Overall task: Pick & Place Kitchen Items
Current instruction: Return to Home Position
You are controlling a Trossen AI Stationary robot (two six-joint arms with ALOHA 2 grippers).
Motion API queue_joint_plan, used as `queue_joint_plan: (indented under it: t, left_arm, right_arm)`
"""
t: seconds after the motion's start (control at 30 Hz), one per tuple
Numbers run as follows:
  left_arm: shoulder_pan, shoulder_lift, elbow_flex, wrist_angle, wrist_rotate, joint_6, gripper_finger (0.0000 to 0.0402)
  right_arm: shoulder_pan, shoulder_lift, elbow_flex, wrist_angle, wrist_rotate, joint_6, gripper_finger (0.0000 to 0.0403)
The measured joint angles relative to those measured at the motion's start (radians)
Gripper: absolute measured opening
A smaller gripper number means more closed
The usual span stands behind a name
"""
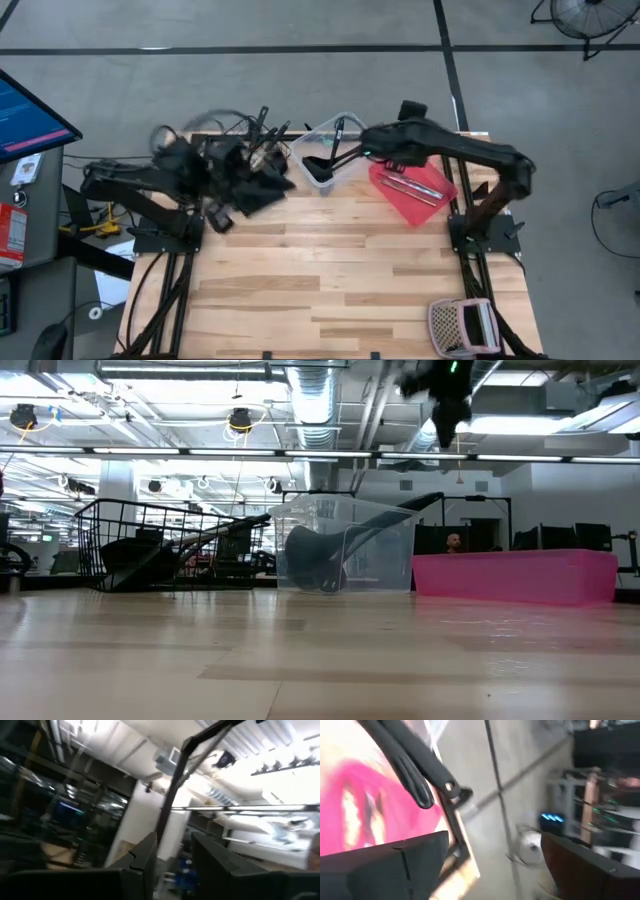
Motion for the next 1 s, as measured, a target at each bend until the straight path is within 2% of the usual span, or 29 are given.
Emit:
queue_joint_plan:
  t: [0.13,0.23,0.33,0.47,0.5,0.57,0.63,0.83,1.0]
  left_arm:
    - [0.048,-0.123,0.0,-0.224,-0.02,0.125,0.0083]
    - [0.072,-0.224,0.0,-0.467,-0.106,0.251,0.0048]
    - [0.073,-0.299,0.0,-0.621,-0.198,0.305,0.0009]
    - [0.049,-0.372,0.0,-0.713,-0.347,0.33,0.0002]
    - [0.036,-0.391,0.0,-0.75,-0.392,0.335,0.0001]
    - [0.014,-0.425,-0.031,-0.771,-0.445,0.348,0.0001]
    - [0.006,-0.465,-0.089,-0.771,-0.455,0.359,0.0001]
    - [0.005,-0.605,-0.325,-0.739,-0.431,0.311,0.0001]
    - [0.006,-0.738,-0.481,-0.665,-0.398,0.265,0.0001]
  right_arm:
    - [0.036,-0.163,0.046,0.091,-0.121,0.0,0.0299]
    - [0.056,-0.308,0.023,0.222,-0.231,0.048,0.0263]
    - [0.076,-0.447,-0.053,0.339,-0.329,0.061,0.0192]
    - [0.126,-0.622,-0.191,0.439,-0.372,0.095,0.0049]
    - [0.139,-0.668,-0.233,0.464,-0.378,0.106,0.0025]
    - [0.165,-0.757,-0.328,0.53,-0.39,0.131,0.0016]
    - [0.195,-0.849,-0.431,0.619,-0.411,0.143,0.0014]
    - [0.27,-1.16,-0.719,0.886,-0.521,0.128,0.0002]
    - [0.311,-1.368,-0.89,1.066,-0.596,0.101,0.0001]
